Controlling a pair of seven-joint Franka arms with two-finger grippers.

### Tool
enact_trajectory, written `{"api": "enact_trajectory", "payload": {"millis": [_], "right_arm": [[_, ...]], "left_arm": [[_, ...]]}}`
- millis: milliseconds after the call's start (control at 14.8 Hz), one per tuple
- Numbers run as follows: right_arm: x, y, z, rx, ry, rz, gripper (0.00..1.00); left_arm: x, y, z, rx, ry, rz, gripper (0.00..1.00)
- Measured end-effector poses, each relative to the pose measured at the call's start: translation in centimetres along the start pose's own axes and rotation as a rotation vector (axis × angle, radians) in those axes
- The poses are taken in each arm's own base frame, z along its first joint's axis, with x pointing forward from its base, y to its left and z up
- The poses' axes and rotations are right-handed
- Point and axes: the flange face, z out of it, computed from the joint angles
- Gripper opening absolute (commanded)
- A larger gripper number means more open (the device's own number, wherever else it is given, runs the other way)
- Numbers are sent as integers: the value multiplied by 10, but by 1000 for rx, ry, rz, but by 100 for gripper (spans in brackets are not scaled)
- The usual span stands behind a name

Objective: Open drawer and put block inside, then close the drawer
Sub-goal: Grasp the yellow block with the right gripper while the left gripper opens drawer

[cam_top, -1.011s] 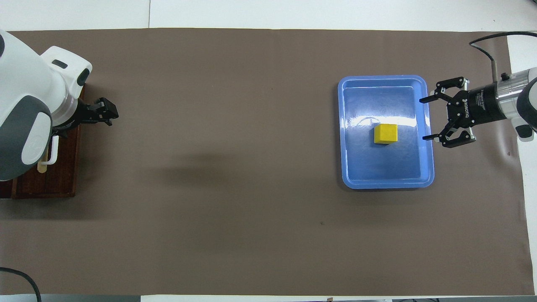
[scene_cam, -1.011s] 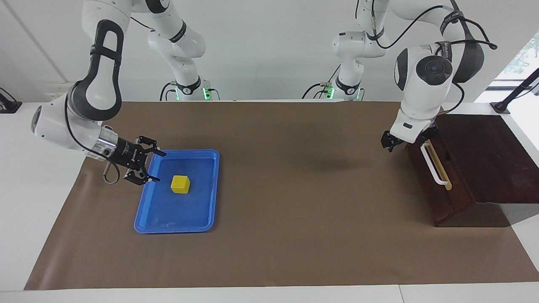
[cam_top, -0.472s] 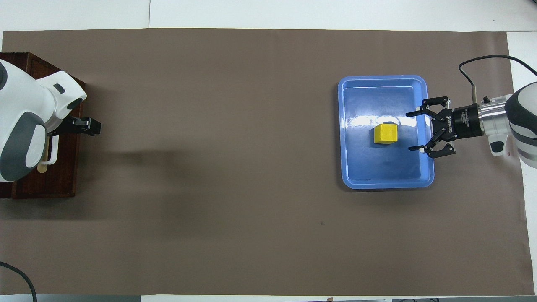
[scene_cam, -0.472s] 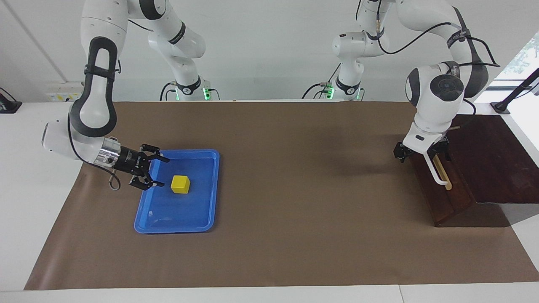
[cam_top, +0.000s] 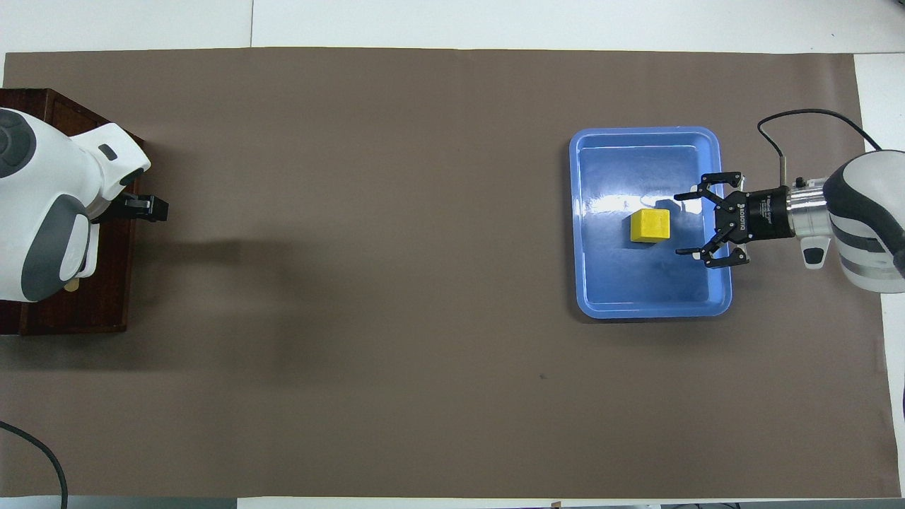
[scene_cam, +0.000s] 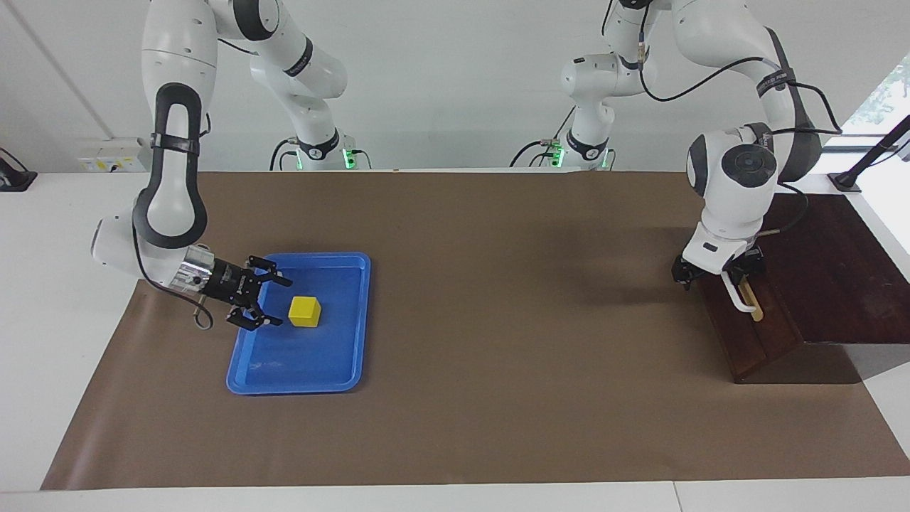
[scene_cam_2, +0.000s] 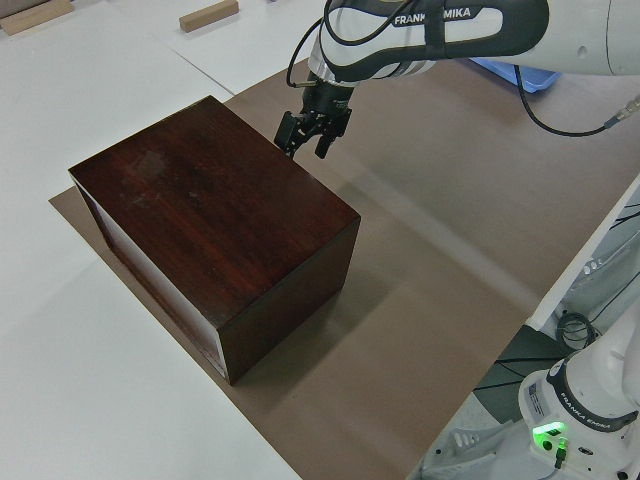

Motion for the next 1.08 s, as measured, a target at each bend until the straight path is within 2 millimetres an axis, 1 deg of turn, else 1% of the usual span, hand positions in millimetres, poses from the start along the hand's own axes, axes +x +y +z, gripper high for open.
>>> {"api": "enact_trajectory", "payload": {"millis": [135,202,404,539,809,1079], "right_arm": [[-3,-3,3,13,2,-3,100],[-4,-4,4,18,6,-5,100],[-9,-6,9,26,20,-16,100],[-11,-7,14,23,23,-18,100],[-4,-6,22,21,32,-7,100],[4,-2,27,28,43,10,100]], "left_arm": [[3,4,13,15,-12,21,100],[4,4,17,16,-11,22,100],[6,4,16,13,9,-15,100],[8,10,13,11,15,-60,100],[13,44,0,2,40,-129,100],[15,78,-12,-28,54,-172,100]]}}
